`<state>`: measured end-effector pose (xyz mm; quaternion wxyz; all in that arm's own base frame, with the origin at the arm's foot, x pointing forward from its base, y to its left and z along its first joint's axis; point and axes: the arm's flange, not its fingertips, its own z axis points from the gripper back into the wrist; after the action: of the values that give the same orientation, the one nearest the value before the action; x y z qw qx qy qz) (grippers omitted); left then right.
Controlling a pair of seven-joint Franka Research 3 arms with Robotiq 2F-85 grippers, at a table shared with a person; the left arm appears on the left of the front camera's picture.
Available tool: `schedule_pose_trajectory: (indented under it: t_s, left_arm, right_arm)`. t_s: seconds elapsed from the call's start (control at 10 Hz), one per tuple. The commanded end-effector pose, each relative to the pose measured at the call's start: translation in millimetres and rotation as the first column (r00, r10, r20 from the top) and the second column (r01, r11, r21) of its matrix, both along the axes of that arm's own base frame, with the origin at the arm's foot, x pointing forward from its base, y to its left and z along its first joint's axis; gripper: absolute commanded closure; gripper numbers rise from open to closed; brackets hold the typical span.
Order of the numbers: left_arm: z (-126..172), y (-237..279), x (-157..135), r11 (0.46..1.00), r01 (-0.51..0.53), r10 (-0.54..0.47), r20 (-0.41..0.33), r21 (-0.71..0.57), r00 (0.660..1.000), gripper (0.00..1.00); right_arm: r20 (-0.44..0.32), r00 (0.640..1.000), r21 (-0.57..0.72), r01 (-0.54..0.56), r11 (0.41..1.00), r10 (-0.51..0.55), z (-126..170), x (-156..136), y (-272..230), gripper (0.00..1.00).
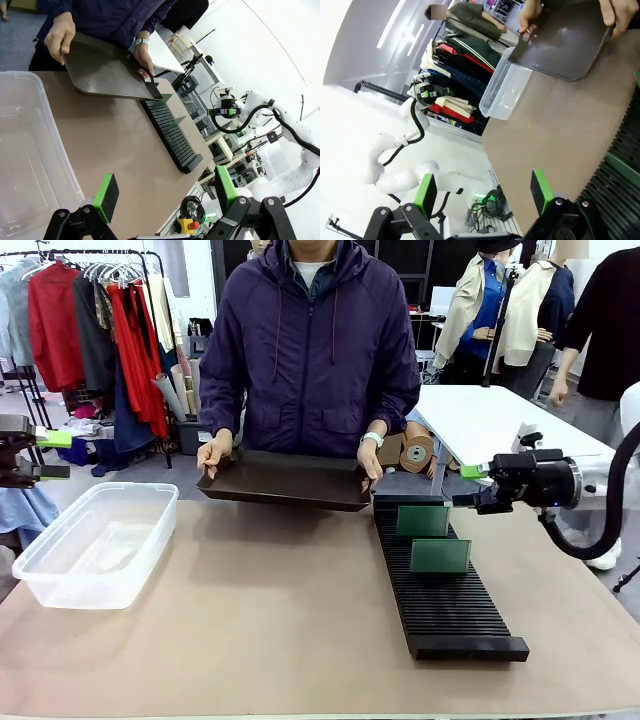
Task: Sort PCBs into racks and boxes based on the side picked up.
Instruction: If the short side of the Blank PCB is picked up, insert it into the PCB Rack ; if the long side is picked up, place it in the Organizing box.
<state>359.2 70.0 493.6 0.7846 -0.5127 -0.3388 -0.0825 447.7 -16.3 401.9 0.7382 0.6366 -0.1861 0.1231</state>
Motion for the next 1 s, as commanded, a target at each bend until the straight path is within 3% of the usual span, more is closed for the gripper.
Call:
schedule_pose_trajectory:
  t_s: [0.0, 0.2, 0.5, 0.6, 0.9]
  left_arm:
    - [1.1, 0.2, -1.5, 1.000, 0.003, -0.003, 0.006, -0.011, 1.000, 0.00]
    - [1.1, 0.2, -1.5, 1.000, 0.003, -0.003, 0.006, -0.011, 1.000, 0.00]
    - [1.1, 0.2, -1.5, 1.000, 0.003, -0.003, 0.006, -0.011, 1.000, 0.00]
    - [1.1, 0.2, -1.5, 1.000, 0.003, -0.003, 0.006, -0.011, 1.000, 0.00]
    - [1.1, 0.2, -1.5, 1.000, 0.003, -0.003, 0.006, -0.011, 1.000, 0.00]
  right_arm:
    - [-0.033, 0.999, 0.004, 0.004, 1.000, -0.004, 24.4, -11.4, 5.0, 0.00]
    - [-0.035, 0.999, 0.026, 0.002, 1.000, -0.001, 36.1, -15.9, 7.3, 0.00]
    - [-0.096, 0.995, 0.059, -0.010, 0.998, 0.015, 40.0, -16.7, 5.6, 0.00]
    - [-0.031, 0.999, 0.028, -0.011, 1.000, 0.012, 37.9, -12.0, 4.7, 0.00]
    - [-0.031, 0.999, 0.028, -0.011, 1.000, 0.012, 37.9, -12.0, 4.7, 0.00]
